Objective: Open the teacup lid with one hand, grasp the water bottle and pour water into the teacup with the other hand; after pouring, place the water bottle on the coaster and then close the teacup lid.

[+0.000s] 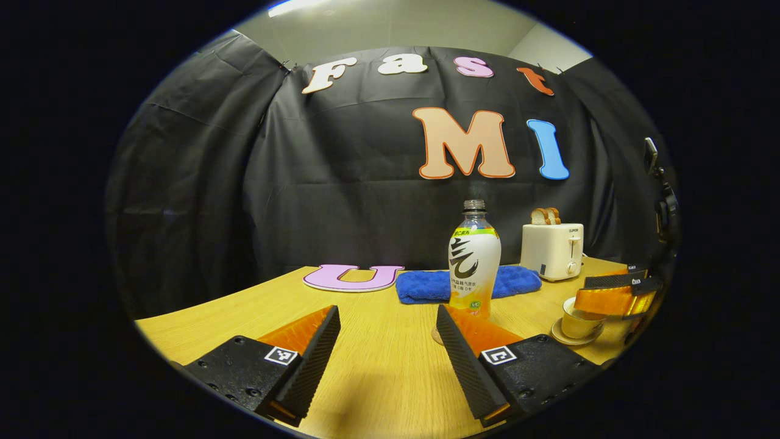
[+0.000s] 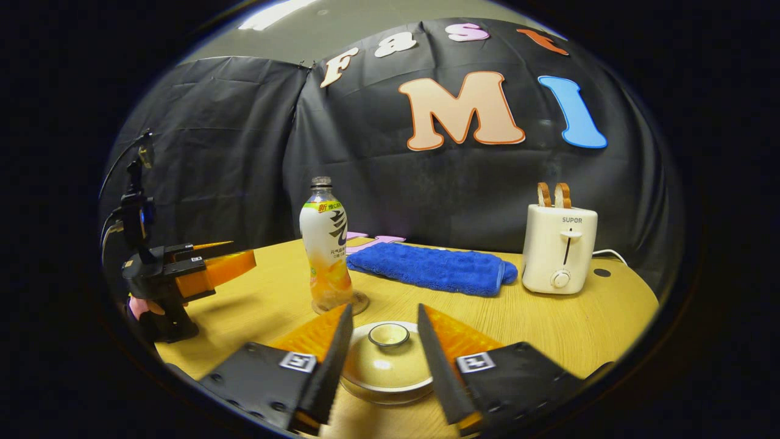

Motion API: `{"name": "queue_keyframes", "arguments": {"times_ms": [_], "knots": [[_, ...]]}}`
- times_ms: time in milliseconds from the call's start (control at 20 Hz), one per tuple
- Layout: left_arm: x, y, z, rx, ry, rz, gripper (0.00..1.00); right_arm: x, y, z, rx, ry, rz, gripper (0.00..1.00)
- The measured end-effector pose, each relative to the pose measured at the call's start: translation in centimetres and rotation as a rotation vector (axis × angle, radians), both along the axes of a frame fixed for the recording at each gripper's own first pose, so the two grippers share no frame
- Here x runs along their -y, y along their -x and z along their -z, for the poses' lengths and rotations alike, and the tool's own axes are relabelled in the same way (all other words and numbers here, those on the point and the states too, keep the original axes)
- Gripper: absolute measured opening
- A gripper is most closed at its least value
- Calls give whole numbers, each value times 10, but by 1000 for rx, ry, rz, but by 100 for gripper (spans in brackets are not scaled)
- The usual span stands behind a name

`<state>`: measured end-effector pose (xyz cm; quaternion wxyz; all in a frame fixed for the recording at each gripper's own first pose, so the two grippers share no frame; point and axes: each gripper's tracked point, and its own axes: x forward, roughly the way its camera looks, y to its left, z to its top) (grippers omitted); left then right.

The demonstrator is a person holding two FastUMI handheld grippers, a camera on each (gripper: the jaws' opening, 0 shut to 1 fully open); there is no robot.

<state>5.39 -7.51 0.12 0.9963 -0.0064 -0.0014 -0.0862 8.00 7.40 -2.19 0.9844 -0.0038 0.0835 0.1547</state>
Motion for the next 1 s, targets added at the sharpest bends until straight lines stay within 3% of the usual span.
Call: {"name": "queue_keyframes", "arguments": {"times_ms": [150, 200, 250, 300, 400, 550, 600, 650, 700, 800, 950, 1000], "knots": [[0, 1, 0, 0, 0, 0, 93, 1, 5, -7, 40, -14, -2, 96], [0, 0, 0, 0, 0, 0, 93, 2, 6, -10, 58, -19, 3, 91], [0, 0, 0, 0, 0, 0, 93, 4, 8, -12, 73, -24, 12, 99], [0, 0, 0, 0, 0, 0, 93, 7, 11, -15, 88, -30, 20, 94], [0, 0, 0, 0, 0, 0, 93, 10, 16, -21, 126, -43, 26, 100], [-1, 0, 0, 0, -1, 0, 93, 17, 24, -23, 146, -38, 39, 98], [-1, 0, 0, 0, -1, -1, 93, 22, 29, -24, 149, -35, 47, 94], [-1, -1, 0, 0, -1, -5, 93, 25, 33, -24, 150, -35, 53, 98], [-2, 0, 0, 0, -2, -7, 93, 29, 37, -25, 151, -33, 61, 94], [-2, -1, 0, 1, -2, -9, 93, 37, 45, -26, 153, -32, 79, 98], [-3, 0, 0, 0, -2, -12, 93, 65, 56, -27, 159, -22, 166, 98], [-3, 0, 0, 0, -2, -15, 93, 76, 58, -28, 161, -19, 203, 94]]}}
